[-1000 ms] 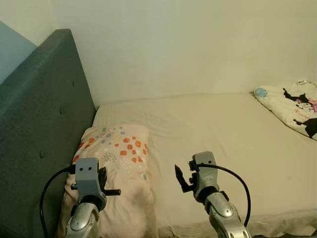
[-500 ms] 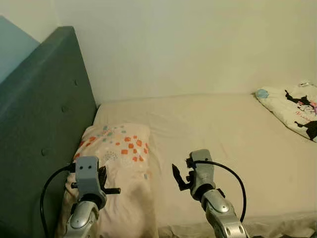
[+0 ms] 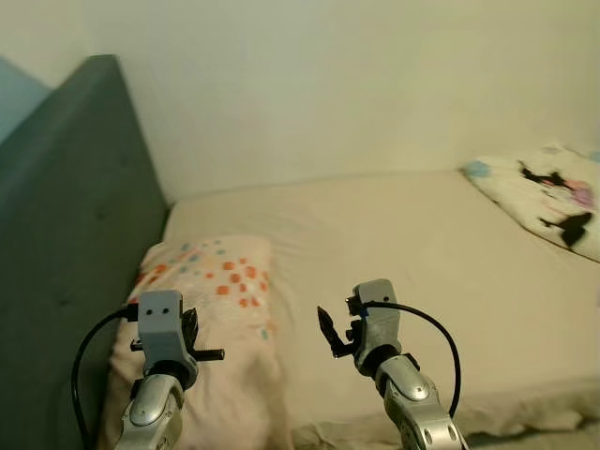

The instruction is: Clean up the room

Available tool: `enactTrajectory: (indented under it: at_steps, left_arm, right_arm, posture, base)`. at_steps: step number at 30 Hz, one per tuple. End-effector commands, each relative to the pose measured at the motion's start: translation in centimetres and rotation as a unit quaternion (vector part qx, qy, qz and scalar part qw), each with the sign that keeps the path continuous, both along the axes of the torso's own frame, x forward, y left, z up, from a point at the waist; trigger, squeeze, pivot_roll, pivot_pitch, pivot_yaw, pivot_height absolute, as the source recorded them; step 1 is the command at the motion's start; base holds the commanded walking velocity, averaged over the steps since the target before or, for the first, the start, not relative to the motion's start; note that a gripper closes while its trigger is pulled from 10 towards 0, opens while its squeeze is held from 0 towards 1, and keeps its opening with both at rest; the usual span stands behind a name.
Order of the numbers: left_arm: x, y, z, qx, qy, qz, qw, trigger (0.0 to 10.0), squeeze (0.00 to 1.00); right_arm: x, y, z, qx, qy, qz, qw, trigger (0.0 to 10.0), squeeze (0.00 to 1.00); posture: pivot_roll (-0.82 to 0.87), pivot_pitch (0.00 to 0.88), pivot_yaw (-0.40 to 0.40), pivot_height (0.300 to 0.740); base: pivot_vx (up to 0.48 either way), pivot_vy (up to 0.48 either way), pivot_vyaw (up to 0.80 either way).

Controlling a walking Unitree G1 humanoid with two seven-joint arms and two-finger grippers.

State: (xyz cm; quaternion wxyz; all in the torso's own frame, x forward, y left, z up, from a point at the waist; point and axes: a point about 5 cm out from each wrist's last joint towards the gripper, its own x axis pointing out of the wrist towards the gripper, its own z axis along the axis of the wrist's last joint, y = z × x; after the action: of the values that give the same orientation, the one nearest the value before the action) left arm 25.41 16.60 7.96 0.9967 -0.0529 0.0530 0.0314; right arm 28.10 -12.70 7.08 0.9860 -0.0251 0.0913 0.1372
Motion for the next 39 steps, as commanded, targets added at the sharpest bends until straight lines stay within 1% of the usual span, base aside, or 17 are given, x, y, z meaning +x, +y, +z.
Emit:
enactTrajectory:
  at_steps: [1,13,16,19,20,22,23,24,25,30,32,34,36,37,38,39]
  left_arm:
    - [-0.3,0.0,-0.3,0.009,0.006,-0.002,1.0,10.0,0.0]
    - [-0.7,0.4,0.0,0.019,0.004,0.002,1.0,10.0,0.0]
    - [-0.7,0.3,0.0,0.033,0.004,-0.007,0.999,10.0,0.0]
    - [-0.7,0.3,0.0,0.034,0.008,-0.005,0.999,10.0,0.0]
    - [-0.7,0.3,0.0,0.034,0.008,-0.005,0.999,10.0,0.0]
    - [-0.7,0.3,0.1,0.019,0.008,-0.006,1.0,10.0,0.0]
    - [-0.8,0.2,0.0,0.033,0.012,-0.017,0.999,10.0,0.0]
    - [-0.8,0.2,0.0,0.033,0.012,-0.017,0.999,10.0,0.0]
    - [-0.8,0.1,-0.1,0.045,0.016,-0.026,0.999,10.0,0.0]
    - [-0.9,0.1,-0.1,0.024,0.016,-0.019,0.999,10.0,0.0]
    - [-0.8,0.3,-0.2,0.04,0.024,-0.012,0.999,10.0,0.0]
    - [-0.8,0.4,-0.3,0.042,0.025,-0.007,0.999,10.0,0.0]
    - [-0.9,0.5,-0.9,0.023,0.048,0.002,0.999,10.0,0.0]
    - [-0.9,0.5,-0.9,0.023,0.048,0.002,0.999,10.0,0.0]
    - [-1.0,0.5,-1.2,0.011,0.063,0.002,0.998,10.0,0.0]
    - [-1.1,0.5,-1.4,0.016,0.07,-0.001,0.997,10.0,0.0]
  right_arm:
    - [-0.2,0.0,0.0,0.001,0.001,-0.001,1.0,10.0,0.0]
    - [-0.3,-0.2,-0.2,-0.008,0.006,-0.005,1.0,10.0,0.0]
    - [-0.1,-0.2,-0.1,-0.013,0.001,-0.005,1.0,10.0,0.0]
    - [-0.1,-0.2,0.0,-0.015,-0.002,-0.007,1.0,10.0,0.0]
    - [-0.1,-0.2,0.0,-0.015,-0.002,-0.007,1.0,10.0,0.0]
    - [0.0,-0.5,-0.1,-0.02,0.0,-0.017,1.0,10.0,0.0]
    - [0.0,-0.7,-0.2,-0.026,0.001,-0.024,0.999,10.0,0.0]
    - [0.0,-0.7,-0.2,-0.026,0.001,-0.024,0.999,10.0,0.0]
    - [0.1,-0.8,-0.2,-0.03,0.003,-0.029,0.999,10.0,0.0]
    - [0.2,-1.0,-0.2,-0.038,0.004,-0.034,0.999,10.0,0.0]
    - [0.4,-1.2,-0.2,-0.036,0.004,-0.039,0.999,10.0,0.0]
    - [0.4,-1.2,-0.2,-0.035,0.004,-0.041,0.999,10.0,0.0]
    - [0.4,-1.4,-0.2,-0.034,0.006,-0.044,0.998,10.0,0.0]
    - [0.4,-1.4,-0.2,-0.034,0.006,-0.044,0.998,10.0,0.0]
    - [0.3,-1.4,-0.2,-0.032,0.007,-0.046,0.998,10.0,0.0]
    - [0.3,-1.5,-0.3,-0.029,0.008,-0.049,0.998,10.0,0.0]
  posture:
    - [-0.05,0.063,-0.018,0.74]
    - [-0.04,0.065,-0.029,0.74]
    - [-0.04,0.066,-0.029,0.74]
    - [-0.04,0.064,-0.029,0.74]
    - [-0.04,0.064,-0.029,0.74]
    - [-0.04,0.06,-0.033,0.74]
    - [-0.04,0.059,-0.035,0.74]
    - [-0.04,0.059,-0.035,0.74]
    - [-0.04,0.059,-0.035,0.74]
    - [-0.04,0.059,-0.033,0.74]
    - [-0.04,0.057,-0.03,0.74]
    - [-0.04,0.057,-0.03,0.74]
    - [-0.04,0.058,-0.031,0.74]
    - [-0.04,0.058,-0.031,0.74]
    - [-0.04,0.058,-0.031,0.74]
    - [-0.04,0.061,-0.032,0.74]
  base:
    - [0.0,0.0,-0.8]
    - [0.0,0.0,-0.8]
    - [0.0,0.0,-0.8]
    - [0.0,0.0,-0.8]
    - [0.0,0.0,-0.8]
    - [0.0,0.0,-0.8]
    - [0.0,0.0,-0.8]
    - [0.0,0.0,-0.8]
    - [0.0,0.0,-0.8]
    - [0.0,0.0,-0.8]
    - [0.0,0.0,-0.8]
    - [0.0,0.0,-0.8]
    - [0.0,0.0,-0.8]
    - [0.0,0.0,-0.8]
    - [0.0,0.0,-0.8]
    - [0.0,0.0,-0.8]
